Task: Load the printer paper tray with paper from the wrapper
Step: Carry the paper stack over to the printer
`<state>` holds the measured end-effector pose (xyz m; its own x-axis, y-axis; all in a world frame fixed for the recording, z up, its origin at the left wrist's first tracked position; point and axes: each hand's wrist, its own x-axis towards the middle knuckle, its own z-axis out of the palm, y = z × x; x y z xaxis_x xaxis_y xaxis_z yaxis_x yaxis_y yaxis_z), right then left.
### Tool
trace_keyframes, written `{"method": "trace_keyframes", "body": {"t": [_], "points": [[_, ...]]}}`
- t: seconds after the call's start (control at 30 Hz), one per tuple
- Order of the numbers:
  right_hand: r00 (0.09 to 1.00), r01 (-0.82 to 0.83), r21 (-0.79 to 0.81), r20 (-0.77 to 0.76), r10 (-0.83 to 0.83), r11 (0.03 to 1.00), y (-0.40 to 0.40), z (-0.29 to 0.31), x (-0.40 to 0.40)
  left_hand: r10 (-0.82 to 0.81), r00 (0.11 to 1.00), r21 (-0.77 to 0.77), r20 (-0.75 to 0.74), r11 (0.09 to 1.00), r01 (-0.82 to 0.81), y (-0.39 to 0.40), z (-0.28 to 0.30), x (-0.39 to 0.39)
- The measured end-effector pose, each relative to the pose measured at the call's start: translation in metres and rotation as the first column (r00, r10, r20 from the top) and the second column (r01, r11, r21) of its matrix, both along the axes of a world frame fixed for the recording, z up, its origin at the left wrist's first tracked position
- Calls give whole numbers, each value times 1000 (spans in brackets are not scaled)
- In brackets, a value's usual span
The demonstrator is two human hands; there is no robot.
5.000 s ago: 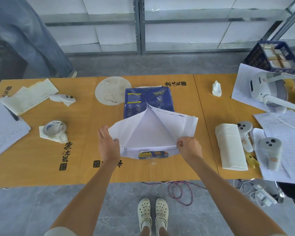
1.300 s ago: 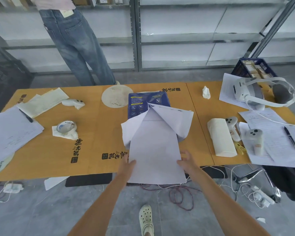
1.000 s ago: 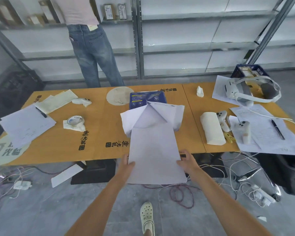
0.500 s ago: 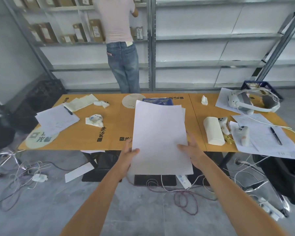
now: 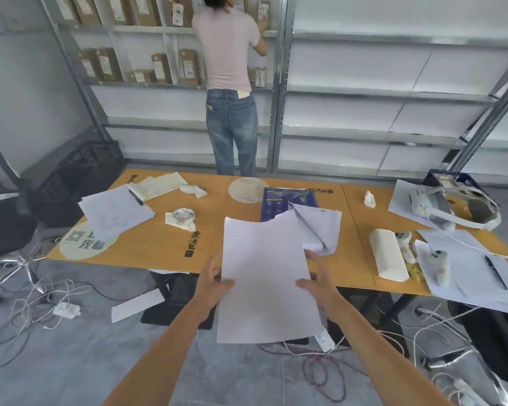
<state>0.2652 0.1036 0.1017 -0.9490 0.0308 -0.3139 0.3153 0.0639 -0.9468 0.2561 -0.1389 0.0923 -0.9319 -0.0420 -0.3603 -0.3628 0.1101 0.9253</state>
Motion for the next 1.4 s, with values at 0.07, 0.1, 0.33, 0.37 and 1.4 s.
{"method": "trace_keyframes", "body": {"t": [0.07, 0.1, 0.33, 0.37, 1.4], "points": [[999, -16, 44, 50, 14, 999, -15, -7, -3, 18, 1000, -16, 24, 1000, -17, -16, -9, 1], [997, -24, 50, 77, 20, 998, -25, -11, -6, 39, 998, -19, 40, 999, -38, -27, -12, 2], [985, -136, 32, 112, 131, 990, -114, -1, -39, 177, 984, 46, 31, 983, -178, -115, -14, 3], [982, -163, 26, 100, 159, 986, -131, 1, -45, 197, 980, 56, 19, 979, -198, -132, -13, 4], [233, -967, 103, 4, 972, 232, -764, 17, -99, 950, 313, -35, -10, 312, -949, -584, 12, 157]]}}
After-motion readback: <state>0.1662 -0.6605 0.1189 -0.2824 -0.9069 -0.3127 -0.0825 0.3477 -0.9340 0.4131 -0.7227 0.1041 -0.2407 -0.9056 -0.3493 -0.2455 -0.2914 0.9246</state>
